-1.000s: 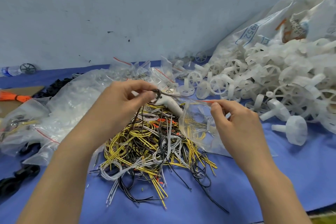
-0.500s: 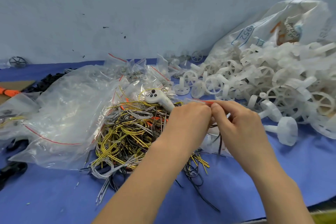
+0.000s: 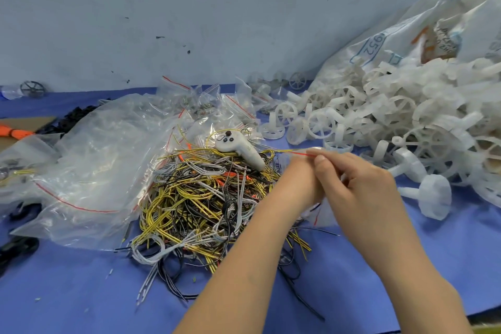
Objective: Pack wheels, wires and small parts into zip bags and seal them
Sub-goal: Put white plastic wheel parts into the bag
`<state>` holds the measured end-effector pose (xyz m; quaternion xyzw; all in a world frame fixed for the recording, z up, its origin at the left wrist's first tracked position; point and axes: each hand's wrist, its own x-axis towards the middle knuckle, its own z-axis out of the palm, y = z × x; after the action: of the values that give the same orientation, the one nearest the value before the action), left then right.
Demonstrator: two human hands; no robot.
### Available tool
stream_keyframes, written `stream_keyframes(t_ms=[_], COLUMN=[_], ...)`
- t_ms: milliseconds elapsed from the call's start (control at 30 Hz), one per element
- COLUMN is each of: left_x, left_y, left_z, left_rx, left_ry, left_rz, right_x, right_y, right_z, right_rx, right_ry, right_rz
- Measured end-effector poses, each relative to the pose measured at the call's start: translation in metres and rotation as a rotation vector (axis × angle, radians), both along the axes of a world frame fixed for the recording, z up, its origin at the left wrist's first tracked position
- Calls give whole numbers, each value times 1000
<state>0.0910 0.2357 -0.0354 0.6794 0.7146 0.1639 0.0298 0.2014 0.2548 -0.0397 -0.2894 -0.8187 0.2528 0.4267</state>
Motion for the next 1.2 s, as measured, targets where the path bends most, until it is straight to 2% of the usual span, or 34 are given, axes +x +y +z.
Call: stream_keyframes(t_ms=[33,100,167,233,333,433,533,600,700,833,1000,1200], left_x=[-2,-5,-10,-21,-49,-83,-109,-119,-123,-116,-115,-106], left_y=[5,0,-15,-35,-73,-120,-162,-177,-181,-172,-168,-166], left_z=[-1,8,14,17,19,14,-5,-15,-21,-29,-33,-30], left_rx=[-18,-45,77,120,175,368,495,497,405,238,168,181], left_ry=[-33,-272,-582,-672,-594,-440,-437,-454,-355,-131,121,270], left_rz=[22,34,20,57,137,362,643,744,703,575,590,601], right_x=[0,-1,-2,-4,-11,-15,-18,-20,-22,-11,6,16], right_y=[1,1,-1,-3,-6,-7,-6,-5,-5,-2,-5,-9], right_z=[0,-1,-1,-1,-2,-2,-2,-2,-3,-4,-7,-11], right_rx=[-11,-28,-44,-62,-74,-98,-113,-105,-89,-84,-28,-26], right_ry=[9,30,54,57,-3,-26,-36,-54,-32,71,115,116], right_rz=[-20,-57,-79,-96,-114,-112,-117,-123,-136,-165,-192,-197])
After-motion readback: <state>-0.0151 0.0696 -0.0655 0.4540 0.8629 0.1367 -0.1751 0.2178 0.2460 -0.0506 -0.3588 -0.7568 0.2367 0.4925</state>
